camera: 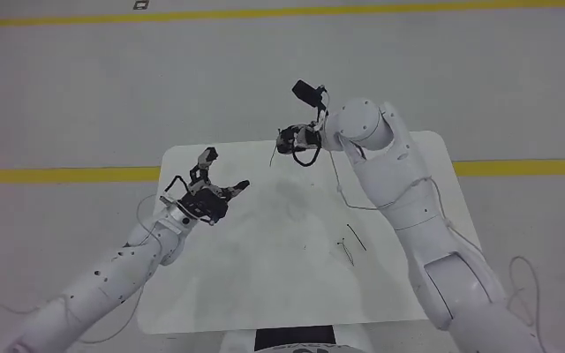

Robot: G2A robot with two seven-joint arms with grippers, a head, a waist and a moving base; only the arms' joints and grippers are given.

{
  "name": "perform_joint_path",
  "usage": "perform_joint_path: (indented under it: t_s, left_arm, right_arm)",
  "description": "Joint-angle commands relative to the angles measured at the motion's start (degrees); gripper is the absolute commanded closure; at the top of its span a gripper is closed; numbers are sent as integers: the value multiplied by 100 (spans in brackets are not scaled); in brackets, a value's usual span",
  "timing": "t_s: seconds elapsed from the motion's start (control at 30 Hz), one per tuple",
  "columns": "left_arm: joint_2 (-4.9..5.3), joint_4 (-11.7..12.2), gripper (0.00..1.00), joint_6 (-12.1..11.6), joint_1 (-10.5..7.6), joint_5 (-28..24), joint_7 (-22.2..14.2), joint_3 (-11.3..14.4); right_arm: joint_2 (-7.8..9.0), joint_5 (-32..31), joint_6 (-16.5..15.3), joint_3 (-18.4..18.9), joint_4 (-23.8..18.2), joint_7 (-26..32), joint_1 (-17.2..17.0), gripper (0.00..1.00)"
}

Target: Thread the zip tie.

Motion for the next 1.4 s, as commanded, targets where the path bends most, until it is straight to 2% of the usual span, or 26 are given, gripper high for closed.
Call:
perform_joint_path:
  t_s: [0.0,0.13,0.27,0.37,0.43,0.5,0.77,0.9,1.03,1.1,1.37]
  left_arm:
    - [58,21,0,0,-283,0,-157,302]
    - [155,-9,0,0,-840,0,-426,900]
    - [198,-67,0,0,-1263,0,-724,1378]
    - [209,-101,0,0,-1506,0,-940,1684]
    - [211,-94,0,0,-1618,0,-1060,1798]
    - [211,-94,0,0,-1618,0,-1060,1798]
    - [207,-52,0,-9,-1638,0,-1123,1787]
    - [213,-13,0,0,-1874,0,-1311,1978]
    - [212,-26,0,0,-2233,0,-1628,2372]
    - [204,-71,0,0,-2350,0,-1778,2464]
    - [199,-67,0,-5,-2348,0,-1824,2456]
  right_arm:
    - [-46,24,0,41,89,-49,14,100]
    - [-176,66,0,129,294,-99,47,100]
    - [-321,143,0,188,468,-140,84,100]
    - [-430,168,0,240,562,-216,87,100]
    - [-499,186,0,233,624,-217,71,100]
    - [-546,173,0,252,640,-265,66,100]
    - [-544,215,0,261,617,-417,-17,100]
    - [-538,364,0,317,634,-570,-92,100]
    - [-579,579,0,462,950,-768,-77,100]
    - [-605,613,0,480,1023,-811,-34,100]
    - [-603,639,-40,468,985,-928,-109,100]
